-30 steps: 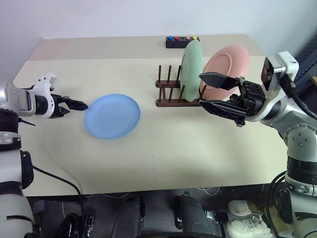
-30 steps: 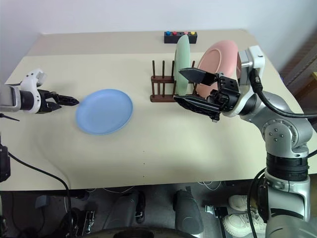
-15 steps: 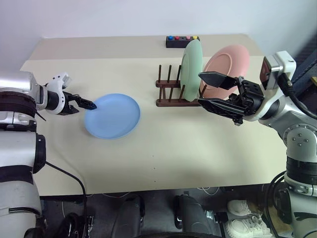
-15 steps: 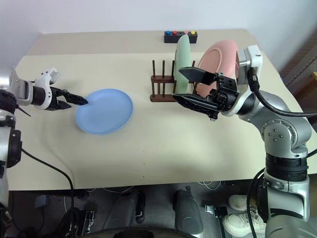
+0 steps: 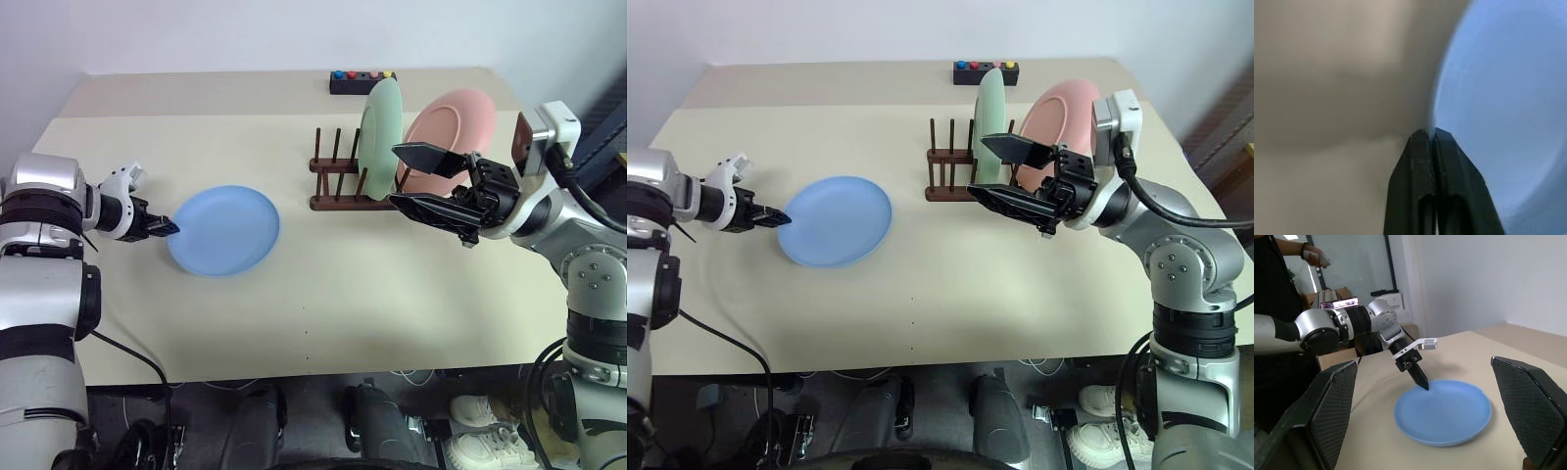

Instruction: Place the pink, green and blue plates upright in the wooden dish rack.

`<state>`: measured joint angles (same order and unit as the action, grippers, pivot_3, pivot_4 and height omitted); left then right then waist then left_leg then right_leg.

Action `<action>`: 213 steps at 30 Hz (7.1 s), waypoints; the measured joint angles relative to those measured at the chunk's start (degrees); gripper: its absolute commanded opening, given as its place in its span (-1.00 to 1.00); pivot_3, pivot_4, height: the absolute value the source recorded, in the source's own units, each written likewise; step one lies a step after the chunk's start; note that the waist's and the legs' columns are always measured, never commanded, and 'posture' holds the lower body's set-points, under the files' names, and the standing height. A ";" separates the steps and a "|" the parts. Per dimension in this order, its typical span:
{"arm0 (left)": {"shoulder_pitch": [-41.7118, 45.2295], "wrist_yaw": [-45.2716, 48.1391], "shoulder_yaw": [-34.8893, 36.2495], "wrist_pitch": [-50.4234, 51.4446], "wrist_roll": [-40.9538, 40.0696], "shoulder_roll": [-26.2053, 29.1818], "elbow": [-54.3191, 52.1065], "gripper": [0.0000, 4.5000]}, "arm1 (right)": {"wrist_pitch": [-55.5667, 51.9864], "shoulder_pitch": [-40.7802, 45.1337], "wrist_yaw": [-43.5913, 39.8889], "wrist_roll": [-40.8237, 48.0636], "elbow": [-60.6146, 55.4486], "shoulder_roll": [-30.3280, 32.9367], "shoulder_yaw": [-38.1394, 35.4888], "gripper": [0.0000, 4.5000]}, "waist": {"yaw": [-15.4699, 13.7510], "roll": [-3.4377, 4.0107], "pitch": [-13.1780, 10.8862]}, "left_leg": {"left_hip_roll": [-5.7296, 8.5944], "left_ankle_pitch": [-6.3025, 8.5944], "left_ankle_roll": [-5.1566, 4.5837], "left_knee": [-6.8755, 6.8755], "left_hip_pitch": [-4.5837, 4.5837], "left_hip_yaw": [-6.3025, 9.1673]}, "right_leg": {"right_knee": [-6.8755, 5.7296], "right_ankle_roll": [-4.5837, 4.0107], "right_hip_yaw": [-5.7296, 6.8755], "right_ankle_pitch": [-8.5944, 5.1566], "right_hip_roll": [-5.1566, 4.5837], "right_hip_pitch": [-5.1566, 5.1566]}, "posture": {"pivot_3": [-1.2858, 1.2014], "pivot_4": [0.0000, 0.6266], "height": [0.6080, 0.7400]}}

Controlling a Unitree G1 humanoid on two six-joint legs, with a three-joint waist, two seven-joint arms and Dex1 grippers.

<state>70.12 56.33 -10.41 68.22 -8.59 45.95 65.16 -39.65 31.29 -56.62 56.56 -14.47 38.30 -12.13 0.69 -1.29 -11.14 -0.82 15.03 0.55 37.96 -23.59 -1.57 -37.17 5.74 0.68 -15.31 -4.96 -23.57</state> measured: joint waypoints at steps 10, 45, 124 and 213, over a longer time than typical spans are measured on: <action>-0.03 -1.07 4.37 -0.02 0.34 0.13 1.36 -0.98 | 0.03 0.00 -0.08 -0.09 0.08 0.03 0.00 1.00 | 0.01 0.00 0.00 | 0.00 0.00 0.00 0.01 0.00 0.00 | -0.02 0.01 0.00 0.00 0.00 0.00 | 0.03 -0.52 1.00; -24.28 -34.16 46.13 -6.30 -29.74 -26.82 -64.32 -0.98 | 28.36 4.97 9.78 -33.10 -1.31 -5.45 10.45 1.00 | -0.04 -0.05 0.02 | 0.02 -0.03 0.07 0.10 0.04 -0.03 | -0.06 0.16 -0.07 0.13 -0.16 0.03 | 0.03 -0.52 1.00; -32.53 -60.63 29.23 -18.54 -42.41 -37.06 -85.65 -0.59 | 50.12 7.02 28.15 -107.58 5.78 -8.14 31.42 -1.00 | 0.01 -0.11 0.05 | 0.15 -0.30 0.53 0.07 0.11 0.02 | 0.08 0.15 -0.09 0.16 -0.07 0.16 | 0.03 -0.52 1.00; -49.64 7.42 29.93 -27.67 -42.72 2.98 -76.97 0.97 | -7.65 22.36 39.86 13.36 23.38 -29.25 -7.47 -1.00 | 0.47 0.10 -0.05 | -0.12 -0.08 0.13 -0.25 0.06 -0.09 | 0.15 0.04 -0.12 0.19 -0.12 -0.08 | 0.03 -0.52 1.00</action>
<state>20.48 63.74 19.51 40.54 -51.31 48.93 -11.82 -47.30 53.65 -16.77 69.92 8.91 9.04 -19.60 1.16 -1.19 -11.19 -0.95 14.95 0.68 37.71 -23.53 -1.66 -37.02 5.77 0.56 -15.11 -5.08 -23.66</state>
